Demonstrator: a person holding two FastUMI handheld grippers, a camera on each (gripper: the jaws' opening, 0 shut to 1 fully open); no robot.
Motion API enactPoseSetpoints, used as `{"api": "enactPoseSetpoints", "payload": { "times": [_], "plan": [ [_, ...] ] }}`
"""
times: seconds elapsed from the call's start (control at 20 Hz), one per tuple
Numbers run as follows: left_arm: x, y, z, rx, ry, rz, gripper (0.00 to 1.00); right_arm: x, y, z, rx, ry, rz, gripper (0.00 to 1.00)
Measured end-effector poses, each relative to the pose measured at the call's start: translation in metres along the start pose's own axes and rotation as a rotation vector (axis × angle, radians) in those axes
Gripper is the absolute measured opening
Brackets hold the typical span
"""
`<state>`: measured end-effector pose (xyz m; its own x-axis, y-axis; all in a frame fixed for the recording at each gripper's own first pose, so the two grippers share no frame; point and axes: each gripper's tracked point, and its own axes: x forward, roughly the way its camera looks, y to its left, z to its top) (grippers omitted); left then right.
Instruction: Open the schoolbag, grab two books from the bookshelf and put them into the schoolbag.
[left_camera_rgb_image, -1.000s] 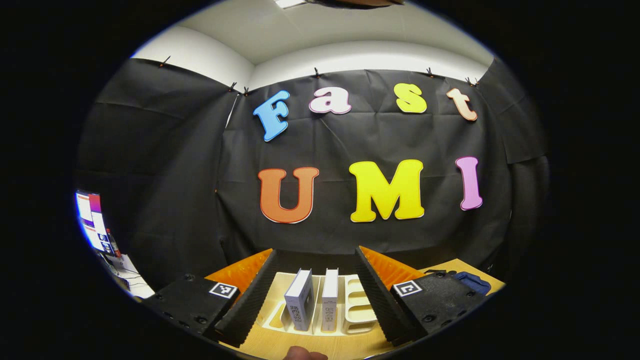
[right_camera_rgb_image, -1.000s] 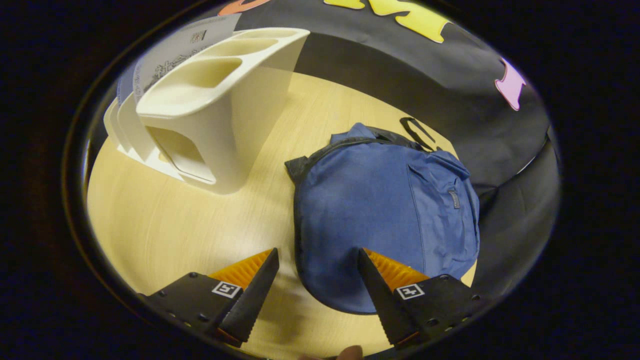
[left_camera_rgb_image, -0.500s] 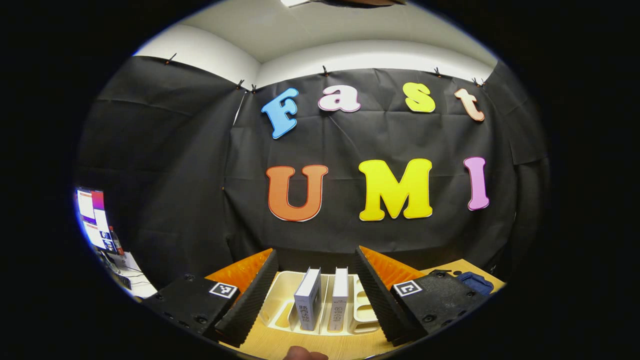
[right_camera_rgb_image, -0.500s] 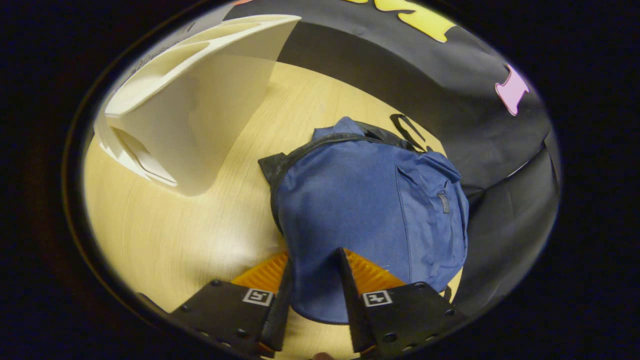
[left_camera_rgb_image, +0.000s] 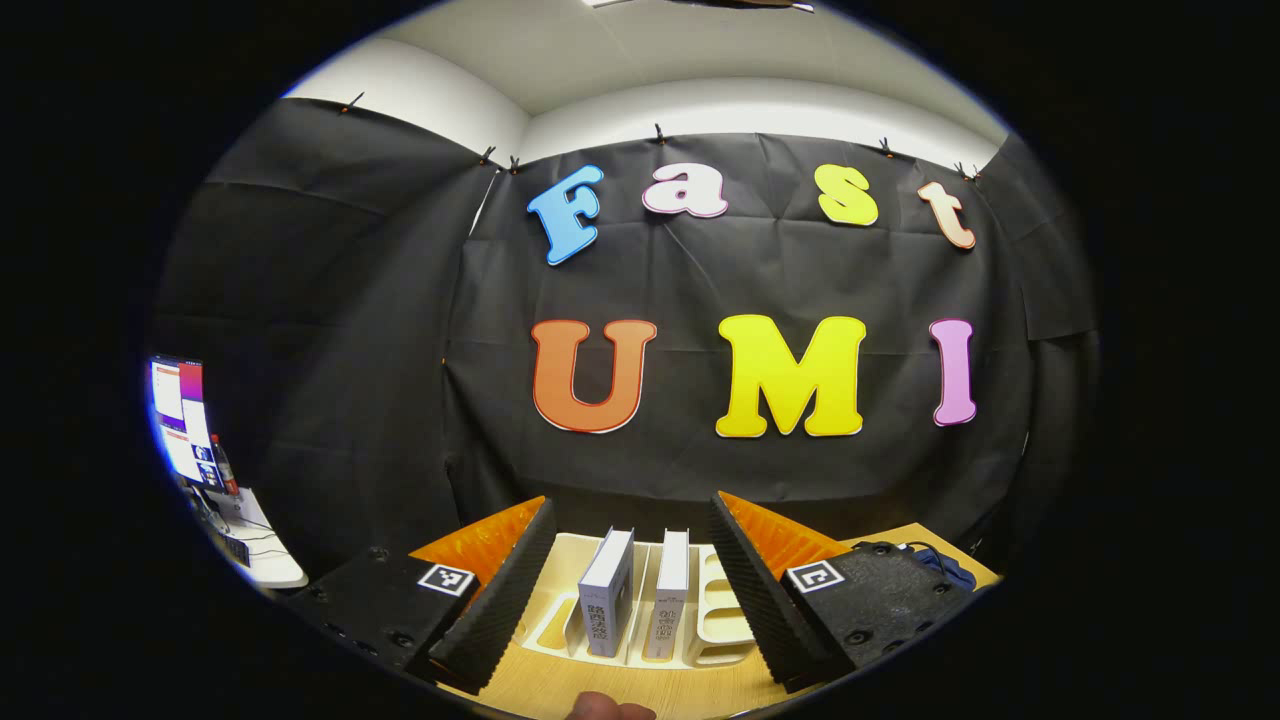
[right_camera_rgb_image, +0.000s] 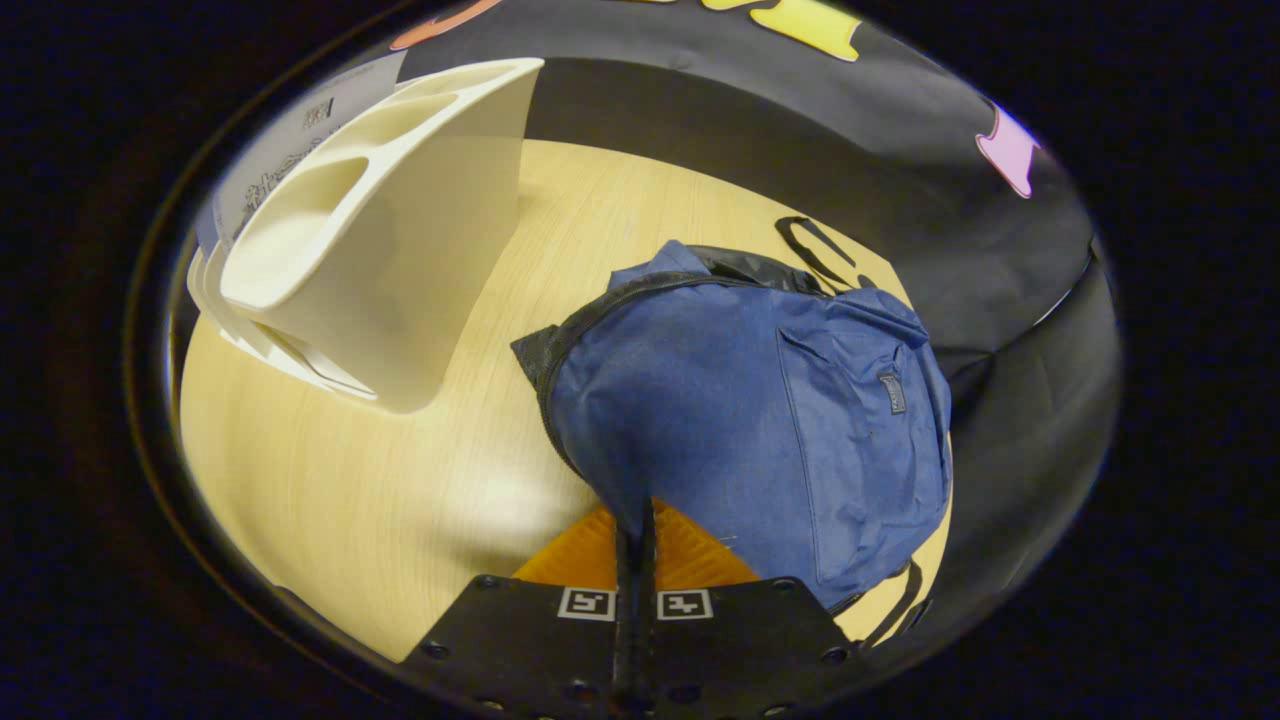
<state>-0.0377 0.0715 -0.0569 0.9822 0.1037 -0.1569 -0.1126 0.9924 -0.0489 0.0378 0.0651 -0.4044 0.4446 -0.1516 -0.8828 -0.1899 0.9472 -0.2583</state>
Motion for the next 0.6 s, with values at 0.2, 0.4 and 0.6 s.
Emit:
{"api": "enactPoseSetpoints", "payload": {
  "times": [0.2,0.4,0.6],
  "plan": [
    [0.007,-0.006,-0.013,-0.009,0.046,-0.025,0.97,-0.032,-0.018,0.012,0.015,-0.053,0.051,0.0],
    [0.028,-0.02,-0.034,-0.029,0.141,-0.072,0.97,-0.069,-0.048,0.027,0.057,-0.105,0.077,0.0],
    [0.05,-0.031,-0.059,-0.075,0.266,-0.133,0.97,-0.103,-0.086,0.042,0.069,-0.146,0.097,0.0]
  ]
}}
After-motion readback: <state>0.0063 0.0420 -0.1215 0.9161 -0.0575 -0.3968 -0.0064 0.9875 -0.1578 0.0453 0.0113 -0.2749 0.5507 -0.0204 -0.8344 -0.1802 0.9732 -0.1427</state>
